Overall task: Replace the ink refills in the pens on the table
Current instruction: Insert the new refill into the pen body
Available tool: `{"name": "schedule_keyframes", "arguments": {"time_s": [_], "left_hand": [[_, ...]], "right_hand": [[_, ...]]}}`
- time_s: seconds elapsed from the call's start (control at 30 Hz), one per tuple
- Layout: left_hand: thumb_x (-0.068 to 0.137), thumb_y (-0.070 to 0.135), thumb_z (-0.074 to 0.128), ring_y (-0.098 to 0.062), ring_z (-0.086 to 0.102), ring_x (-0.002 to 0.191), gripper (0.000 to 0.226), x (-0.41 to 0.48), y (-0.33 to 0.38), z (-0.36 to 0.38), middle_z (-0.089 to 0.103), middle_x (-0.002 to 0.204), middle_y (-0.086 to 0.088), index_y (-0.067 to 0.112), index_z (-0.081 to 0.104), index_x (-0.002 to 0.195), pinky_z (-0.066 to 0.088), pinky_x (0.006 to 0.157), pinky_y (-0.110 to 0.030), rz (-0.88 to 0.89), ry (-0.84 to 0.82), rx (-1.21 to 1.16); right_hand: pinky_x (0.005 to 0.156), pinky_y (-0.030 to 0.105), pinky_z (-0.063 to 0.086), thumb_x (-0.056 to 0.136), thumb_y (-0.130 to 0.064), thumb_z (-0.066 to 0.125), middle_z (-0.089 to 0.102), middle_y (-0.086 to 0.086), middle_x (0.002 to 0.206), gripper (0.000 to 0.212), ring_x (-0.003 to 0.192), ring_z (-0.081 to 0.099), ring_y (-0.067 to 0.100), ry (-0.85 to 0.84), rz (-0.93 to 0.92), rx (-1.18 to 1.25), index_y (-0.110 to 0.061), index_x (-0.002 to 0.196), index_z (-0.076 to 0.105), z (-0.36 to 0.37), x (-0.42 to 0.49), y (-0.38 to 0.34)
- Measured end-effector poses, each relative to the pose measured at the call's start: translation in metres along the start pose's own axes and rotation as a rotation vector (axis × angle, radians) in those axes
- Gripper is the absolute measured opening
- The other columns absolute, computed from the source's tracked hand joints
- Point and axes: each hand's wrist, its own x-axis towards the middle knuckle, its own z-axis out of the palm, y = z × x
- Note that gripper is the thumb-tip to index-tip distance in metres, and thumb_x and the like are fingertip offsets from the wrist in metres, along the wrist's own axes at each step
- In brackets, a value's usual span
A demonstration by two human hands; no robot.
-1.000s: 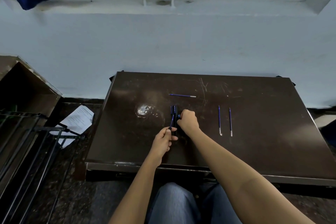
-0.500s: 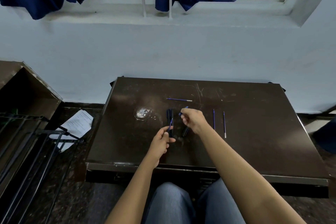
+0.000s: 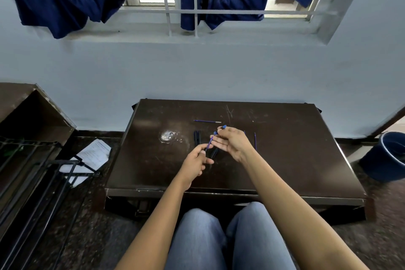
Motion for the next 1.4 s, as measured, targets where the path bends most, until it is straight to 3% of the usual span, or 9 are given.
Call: {"name": "schedule_keyframes", "arguments": {"time_s": [0.27, 0.47, 0.63, 0.77, 0.87, 1.07, 1.23, 1.3, 1.4], "left_hand": [[0.104, 0.024, 0.033, -0.003, 0.037, 0.051, 0.032, -0.025, 0.012, 0.006, 0.065, 0.08, -0.001, 0.03, 0.053, 0.127, 0.031, 0.045, -0.015, 0.033, -0.007, 0.032], [0.104, 0.026, 0.033, -0.003, 0.037, 0.052, 0.03, -0.043, 0.02, 0.011, 0.065, 0.081, -0.001, 0.034, 0.052, 0.126, 0.032, 0.048, -0.017, 0.062, -0.03, 0.06], [0.103, 0.026, 0.034, -0.004, 0.038, 0.053, 0.03, -0.054, 0.024, 0.014, 0.066, 0.079, 0.001, 0.033, 0.054, 0.124, 0.031, 0.048, -0.018, 0.076, -0.033, 0.092], [0.103, 0.026, 0.034, -0.005, 0.038, 0.053, 0.03, -0.057, 0.027, 0.016, 0.066, 0.08, 0.0, 0.031, 0.057, 0.123, 0.03, 0.048, -0.019, 0.068, -0.042, 0.119], [0.104, 0.026, 0.034, -0.004, 0.037, 0.05, 0.03, -0.061, 0.032, 0.016, 0.065, 0.081, -0.001, 0.03, 0.056, 0.124, 0.029, 0.045, -0.017, 0.055, -0.058, 0.113], [0.104, 0.026, 0.033, -0.002, 0.036, 0.045, 0.031, -0.081, 0.036, 0.016, 0.066, 0.08, 0.0, 0.024, 0.055, 0.125, 0.027, 0.042, -0.015, 0.014, -0.058, 0.091], [0.102, 0.021, 0.034, -0.004, 0.041, 0.053, 0.033, -0.083, 0.044, 0.015, 0.065, 0.08, 0.001, 0.013, 0.066, 0.104, 0.034, 0.048, -0.016, -0.031, -0.027, 0.1], [0.1, 0.019, 0.039, -0.005, 0.045, 0.056, 0.03, -0.085, 0.043, 0.013, 0.067, 0.08, 0.001, 0.013, 0.068, 0.1, 0.037, 0.051, -0.017, -0.017, -0.007, 0.111], [0.094, 0.016, 0.054, -0.006, 0.054, 0.067, 0.018, -0.086, 0.037, 0.011, 0.07, 0.085, 0.004, 0.014, 0.069, 0.104, 0.042, 0.058, -0.017, 0.054, 0.063, 0.144]], "right_hand": [[0.069, 0.033, 0.062, 0.093, 0.002, 0.055, 0.065, 0.019, 0.088, 0.006, 0.071, 0.073, 0.021, -0.038, -0.08, -0.061, -0.001, 0.097, 0.059, -0.001, -0.032, -0.008], [0.074, 0.036, 0.062, 0.094, 0.0, 0.055, 0.067, 0.018, 0.091, 0.013, 0.081, 0.072, 0.024, -0.028, -0.134, -0.041, 0.0, 0.106, 0.058, -0.005, -0.052, -0.011], [0.083, 0.036, 0.059, 0.092, 0.002, 0.056, 0.069, 0.016, 0.092, 0.014, 0.087, 0.072, 0.026, -0.054, -0.177, -0.202, -0.003, 0.103, 0.063, -0.007, -0.066, -0.008], [0.079, 0.028, 0.058, 0.092, -0.003, 0.057, 0.069, 0.01, 0.094, 0.017, 0.077, 0.07, 0.014, -0.033, -0.232, -0.402, -0.006, 0.107, 0.065, -0.014, -0.07, -0.011], [0.081, 0.026, 0.055, 0.092, -0.005, 0.057, 0.07, 0.007, 0.095, 0.018, 0.083, 0.069, 0.014, -0.073, -0.207, -0.466, -0.006, 0.107, 0.066, -0.017, -0.072, -0.013], [0.085, 0.029, 0.05, 0.091, -0.006, 0.058, 0.073, 0.006, 0.094, 0.016, 0.089, 0.068, 0.014, -0.18, -0.103, -0.452, -0.014, 0.099, 0.07, -0.016, -0.091, -0.001], [0.08, 0.027, 0.05, 0.091, -0.009, 0.061, 0.07, 0.002, 0.093, 0.017, 0.088, 0.065, 0.013, -0.165, -0.109, -0.41, -0.017, 0.083, 0.072, -0.014, -0.097, 0.007], [0.079, 0.027, 0.049, 0.09, -0.011, 0.063, 0.071, -0.001, 0.097, 0.021, 0.087, 0.063, 0.011, -0.145, -0.124, -0.425, -0.019, 0.072, 0.071, -0.012, -0.098, 0.01], [0.076, 0.025, 0.05, 0.089, -0.014, 0.064, 0.071, 0.0, 0.089, 0.013, 0.083, 0.064, 0.011, -0.12, -0.137, -0.428, -0.015, 0.078, 0.071, -0.012, -0.102, 0.014]]}}
